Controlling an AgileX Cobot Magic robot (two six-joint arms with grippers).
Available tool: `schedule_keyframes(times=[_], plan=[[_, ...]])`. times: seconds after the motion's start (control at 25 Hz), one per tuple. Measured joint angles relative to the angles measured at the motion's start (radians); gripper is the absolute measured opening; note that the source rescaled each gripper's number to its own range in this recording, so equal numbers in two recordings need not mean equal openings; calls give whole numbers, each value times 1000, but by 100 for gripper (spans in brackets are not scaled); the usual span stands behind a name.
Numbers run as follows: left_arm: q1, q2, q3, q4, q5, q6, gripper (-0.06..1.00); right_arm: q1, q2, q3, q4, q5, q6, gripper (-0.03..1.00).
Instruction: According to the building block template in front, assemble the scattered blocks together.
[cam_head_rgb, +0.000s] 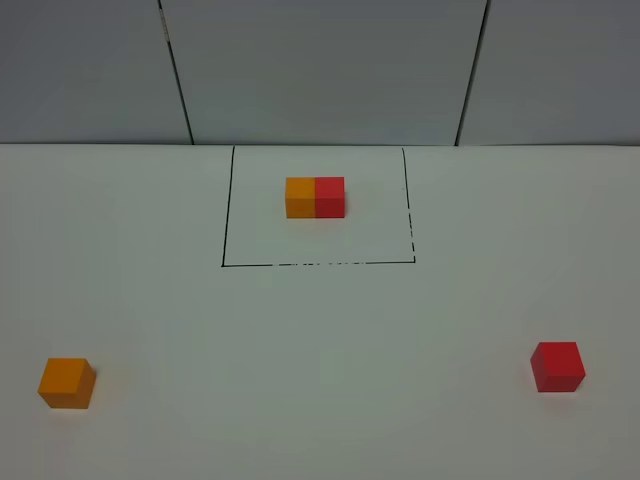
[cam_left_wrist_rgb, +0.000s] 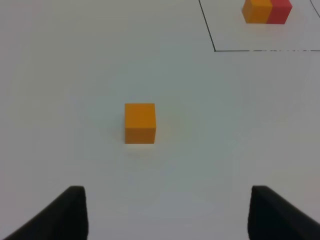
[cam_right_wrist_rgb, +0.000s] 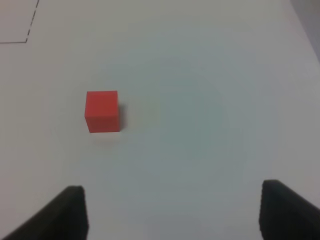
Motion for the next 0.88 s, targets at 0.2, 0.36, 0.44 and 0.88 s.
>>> schedule_keyframes(times=[0.2,0.36,0.44,0.88], plan=[[0,0,0,0,0,0,48,0,0,0,0,0,0,46],[0,0,0,0,0,0,48,0,0,0,0,0,0,46],[0,0,0,0,0,0,48,0,0,0,0,0,0,46],[0,0,0,0,0,0,48,0,0,0,0,0,0,46]])
